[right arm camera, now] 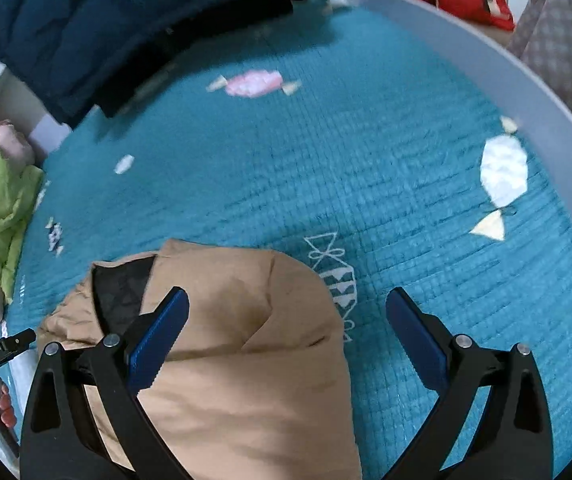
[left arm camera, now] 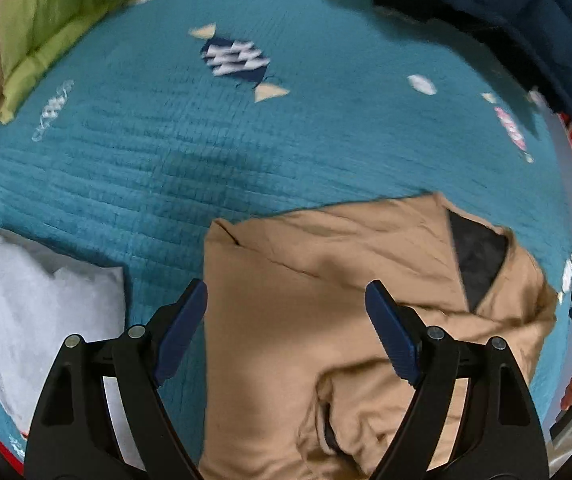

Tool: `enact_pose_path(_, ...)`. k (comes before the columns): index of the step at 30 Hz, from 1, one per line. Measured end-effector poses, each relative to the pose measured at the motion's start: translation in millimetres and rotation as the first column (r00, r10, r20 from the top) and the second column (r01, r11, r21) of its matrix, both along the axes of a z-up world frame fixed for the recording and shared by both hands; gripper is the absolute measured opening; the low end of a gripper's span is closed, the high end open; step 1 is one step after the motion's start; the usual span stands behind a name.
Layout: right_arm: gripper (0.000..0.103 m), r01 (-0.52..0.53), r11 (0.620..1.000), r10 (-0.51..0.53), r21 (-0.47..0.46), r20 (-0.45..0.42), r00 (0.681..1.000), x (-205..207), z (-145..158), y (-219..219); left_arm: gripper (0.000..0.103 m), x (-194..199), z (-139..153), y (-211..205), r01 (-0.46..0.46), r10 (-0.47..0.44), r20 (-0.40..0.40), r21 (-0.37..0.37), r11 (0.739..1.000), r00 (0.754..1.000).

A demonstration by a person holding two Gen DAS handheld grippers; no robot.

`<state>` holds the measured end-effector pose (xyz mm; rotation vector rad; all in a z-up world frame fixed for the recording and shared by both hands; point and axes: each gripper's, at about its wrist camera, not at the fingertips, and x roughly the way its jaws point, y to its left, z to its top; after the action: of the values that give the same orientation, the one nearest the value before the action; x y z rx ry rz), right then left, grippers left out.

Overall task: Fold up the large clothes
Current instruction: 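Grasp the folded jacket edge with the right tool and lift it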

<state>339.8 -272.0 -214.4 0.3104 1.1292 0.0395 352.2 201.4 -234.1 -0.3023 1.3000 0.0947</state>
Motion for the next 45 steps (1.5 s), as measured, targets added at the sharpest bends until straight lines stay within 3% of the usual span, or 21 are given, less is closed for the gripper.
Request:
enact_pose_path(2, 0.095, -0.009, 1.0, 0.009, 0.002, -0.037, 0.999, 7, -8, 2, 0.082, 9, -13, 3, -0.005, 0.005, -0.045, -0.011, 1.0, 0.999)
enact_pose_path(7, 0.095, -0.038, 0.999, 0.035, -0.025, -0.089, 0.995, 18, -26, 11, 0.081, 22, -39, 6, -0.028, 0.024, -0.068, -0.054, 0.998, 0.997)
enact_pose_path(8, 0.093, -0.052, 0.998, 0.049, -0.027, -0.103, 0.993, 21, -33, 13, 0.075, 22, -43, 7, -0.044, 0.04, -0.071, -0.054, 0.998, 0.997)
enact_pose_path(9, 0.076, -0.067, 0.997, 0.063, -0.027, -0.124, 0.99, 23, -40, 15, 0.068, 22, -45, 9, -0.061, 0.059, -0.06, -0.036, 0.998, 0.996)
enact_pose_path(10, 0.058, -0.079, 0.996, 0.072, -0.036, -0.168, 0.983, 26, -50, 17, 0.055, 19, -45, 9, -0.075, 0.075, -0.044, 0.009, 0.997, 0.996)
enact_pose_path(11, 0.028, -0.073, 0.996, 0.061, -0.054, -0.196, 0.979, 27, -58, 17, 0.045, 17, -44, 8, -0.069, 0.069, -0.036, 0.021, 0.997, 0.997)
enact_pose_path(14, 0.021, -0.051, 0.998, 0.046, -0.03, -0.149, 0.988, 24, -56, 14, 0.027, 10, -35, 6, -0.034, 0.034, -0.007, 0.024, 0.999, 0.999)
enact_pose_path(18, 0.018, -0.033, 0.999, 0.03, -0.024, -0.114, 0.993, 13, -41, 11, 0.024, 2, -22, 12, -0.058, 0.058, 0.015, -0.014, 0.998, 0.998)
enact_pose_path(21, 0.018, -0.039, 0.998, 0.035, -0.04, -0.083, 0.996, 7, -29, 11, 0.024, -3, -11, 10, -0.045, 0.045, 0.027, -0.002, 0.999, 0.999)
enact_pose_path(29, 0.018, -0.035, 0.999, 0.035, -0.024, 0.018, 0.999, -23, 16, 8, 0.023, -31, 43, 11, -0.038, 0.039, 0.104, -0.01, 0.999, 0.994)
enact_pose_path(33, 0.017, -0.038, 0.999, 0.04, -0.027, 0.074, 0.996, -43, 39, 13, 0.015, -47, 61, 9, -0.017, 0.016, 0.135, 0.009, 1.0, 0.991)
enact_pose_path(40, 0.017, -0.044, 0.999, 0.045, -0.01, 0.182, 0.982, -100, 85, 6, 0.013, -93, 102, 7, -0.007, 0.006, 0.209, 0.005, 1.0, 0.978)
enact_pose_path(45, 0.017, -0.064, 0.998, 0.061, 0.004, 0.258, 0.964, -157, 111, 0, 0.003, -147, 136, 12, -0.01, 0.001, 0.298, 0.029, 1.0, 0.955)
